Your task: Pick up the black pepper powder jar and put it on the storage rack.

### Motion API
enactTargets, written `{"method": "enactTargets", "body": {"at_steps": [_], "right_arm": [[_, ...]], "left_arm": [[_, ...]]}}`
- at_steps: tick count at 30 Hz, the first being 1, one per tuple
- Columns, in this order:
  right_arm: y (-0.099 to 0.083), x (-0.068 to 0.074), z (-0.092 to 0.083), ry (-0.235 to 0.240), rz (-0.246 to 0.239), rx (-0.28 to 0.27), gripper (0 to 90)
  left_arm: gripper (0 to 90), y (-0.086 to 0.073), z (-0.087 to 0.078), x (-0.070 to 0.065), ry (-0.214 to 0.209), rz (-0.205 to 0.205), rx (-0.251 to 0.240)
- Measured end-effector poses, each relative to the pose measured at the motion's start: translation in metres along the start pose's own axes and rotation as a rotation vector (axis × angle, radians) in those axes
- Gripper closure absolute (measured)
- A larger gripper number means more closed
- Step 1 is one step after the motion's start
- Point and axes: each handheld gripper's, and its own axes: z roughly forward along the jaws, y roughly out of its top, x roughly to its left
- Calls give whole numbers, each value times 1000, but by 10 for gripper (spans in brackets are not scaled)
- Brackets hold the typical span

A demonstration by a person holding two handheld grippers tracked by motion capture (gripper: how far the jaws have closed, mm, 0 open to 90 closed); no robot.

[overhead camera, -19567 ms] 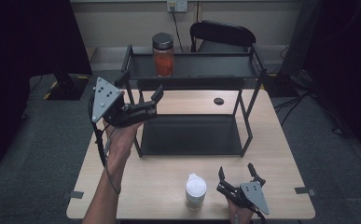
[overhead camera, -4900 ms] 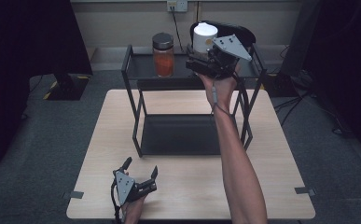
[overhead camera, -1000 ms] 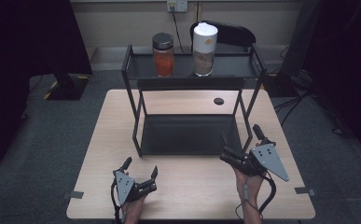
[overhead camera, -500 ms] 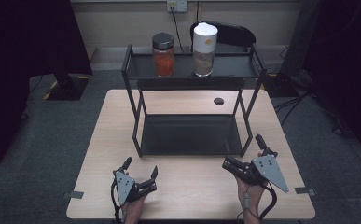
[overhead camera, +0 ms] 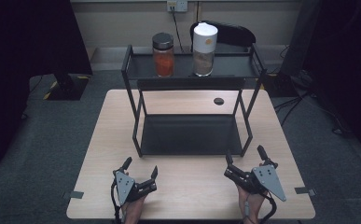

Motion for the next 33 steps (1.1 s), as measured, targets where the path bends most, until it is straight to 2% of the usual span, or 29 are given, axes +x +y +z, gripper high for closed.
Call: {"method": "enactTargets", "body": {"at_steps": [10, 33], "right_arm": [[-20, 0, -8, -3, 24, 24, 0], [-48, 5, -13, -10, 29, 60, 0]], "left_arm": [[15, 0, 0, 0, 0, 0, 0], [15, 0, 0, 0, 0, 0, 0]]}}
